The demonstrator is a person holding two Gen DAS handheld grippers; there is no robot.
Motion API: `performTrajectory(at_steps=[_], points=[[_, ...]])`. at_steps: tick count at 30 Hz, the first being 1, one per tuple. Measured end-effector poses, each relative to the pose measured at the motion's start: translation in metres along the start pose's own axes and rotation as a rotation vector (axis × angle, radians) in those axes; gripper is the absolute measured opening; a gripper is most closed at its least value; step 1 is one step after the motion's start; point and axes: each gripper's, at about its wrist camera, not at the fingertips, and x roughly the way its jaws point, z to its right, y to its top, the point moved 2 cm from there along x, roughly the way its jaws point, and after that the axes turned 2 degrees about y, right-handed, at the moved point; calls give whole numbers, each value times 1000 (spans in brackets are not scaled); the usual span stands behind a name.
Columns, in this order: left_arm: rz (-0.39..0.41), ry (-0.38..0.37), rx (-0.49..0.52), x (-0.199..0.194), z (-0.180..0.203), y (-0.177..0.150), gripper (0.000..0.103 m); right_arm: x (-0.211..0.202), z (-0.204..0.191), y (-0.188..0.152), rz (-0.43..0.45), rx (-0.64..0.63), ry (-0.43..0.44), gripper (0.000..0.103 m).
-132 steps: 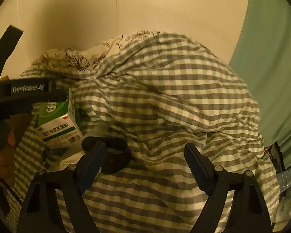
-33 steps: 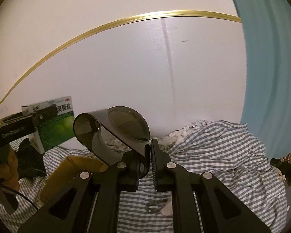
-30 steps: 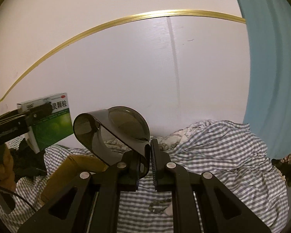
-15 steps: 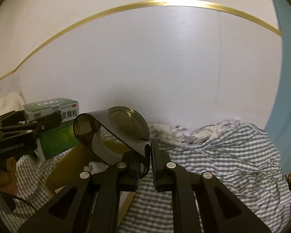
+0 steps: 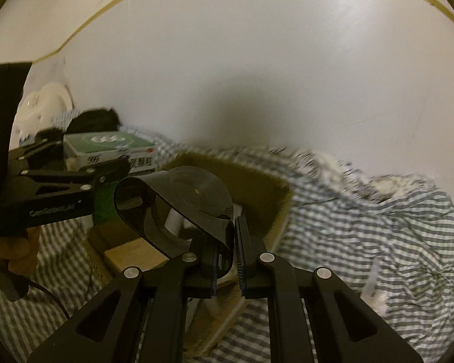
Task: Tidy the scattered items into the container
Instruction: 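Carry the green medicine box and black cup over the cardboard box, then open both tools to drop the medicine box and black cup into the box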
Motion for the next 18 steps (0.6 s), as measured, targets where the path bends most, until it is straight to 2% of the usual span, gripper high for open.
performTrajectory(at_steps=[6, 12, 15, 16, 18], points=[[-39, -11, 12, 25, 2, -13, 79, 36, -1, -11, -71, -13, -5, 10], [-63, -18, 29, 39, 2, -23, 79, 50, -6, -16, -82, -33, -38, 10], [-81, -20, 37, 41, 2, -23, 83, 54, -10, -17, -91, -45, -44, 11], [-88, -18, 38, 42, 1, -22, 83, 56, -11, -17, -95, -50, -47, 13], [-94, -9, 40, 42, 1, -22, 88, 55, -14, -17, -99, -62, -51, 38]])
